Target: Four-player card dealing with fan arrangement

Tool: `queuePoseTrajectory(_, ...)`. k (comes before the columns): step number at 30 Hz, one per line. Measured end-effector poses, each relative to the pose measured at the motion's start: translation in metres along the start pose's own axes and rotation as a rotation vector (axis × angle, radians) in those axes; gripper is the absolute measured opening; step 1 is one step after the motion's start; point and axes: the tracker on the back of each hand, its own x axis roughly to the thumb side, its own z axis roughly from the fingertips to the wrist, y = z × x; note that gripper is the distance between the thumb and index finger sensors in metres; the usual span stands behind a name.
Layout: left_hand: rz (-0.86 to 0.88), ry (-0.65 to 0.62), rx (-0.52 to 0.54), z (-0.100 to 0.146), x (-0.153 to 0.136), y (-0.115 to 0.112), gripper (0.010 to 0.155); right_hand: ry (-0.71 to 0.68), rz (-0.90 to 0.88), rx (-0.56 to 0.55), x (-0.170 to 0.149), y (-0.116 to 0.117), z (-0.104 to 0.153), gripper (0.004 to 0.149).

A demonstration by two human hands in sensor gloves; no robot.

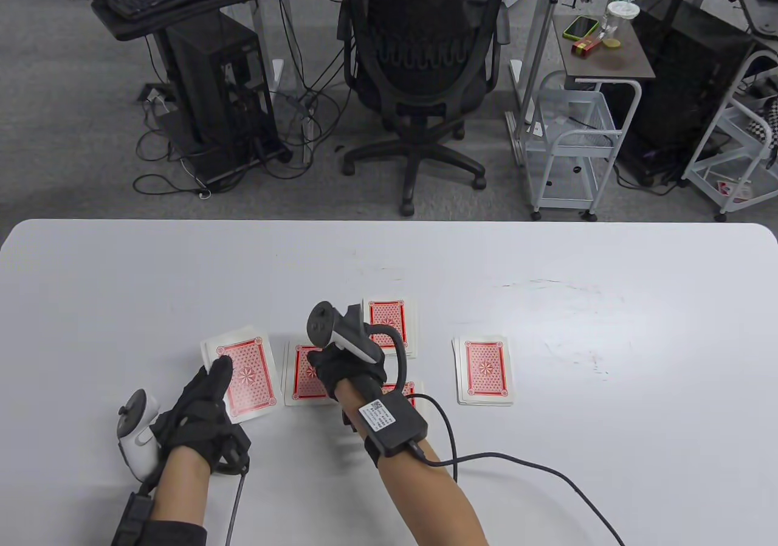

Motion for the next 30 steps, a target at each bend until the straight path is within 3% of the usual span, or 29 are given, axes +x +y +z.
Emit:
queuePoseTrajectory(4, -0.003, 0.002, -0.039, 0.001, -0.002, -0.01, 0.047, -0.167, -0.381, 0.038, -0.003, -0.012, 0.023, 0.064)
queuePoseTrajectory(8, -0.006, 0.003, -0.114, 0.005, -0.005, -0.027, 0.046, -0.302, -0.45, 0.114, -0.004, 0.001, 0.039, 0.075)
queuePoseTrajectory(11, -0.041, -0.006, -0.117, 0.009, -0.006, -0.036, 0.045, -0.301, -0.482, 0.008, -0.01, 0.005, 0.047, 0.057)
queuePoseTrajectory(17, -0.038, 0.015, -0.157, 0.01, -0.012, -0.043, 0.046, -0.277, -0.594, 0.003, -0.03, 0.006, 0.053, 0.054)
queuePoseTrajectory(20, -0.022, 0.049, -0.226, 0.008, -0.015, -0.046, 0.047, -0.271, -0.652, 0.033, -0.041, 0.002, 0.054, 0.056)
queuePoseTrajectory(24, -0.023, 0.041, -0.204, 0.008, -0.014, -0.045, 0.046, -0.216, -0.668, 0.134, -0.059, -0.016, 0.051, 0.059)
queuePoseTrajectory(30, -0.023, 0.036, -0.15, 0.005, -0.011, -0.034, 0.046, -0.087, -0.604, 0.017, -0.09, -0.06, 0.031, 0.065)
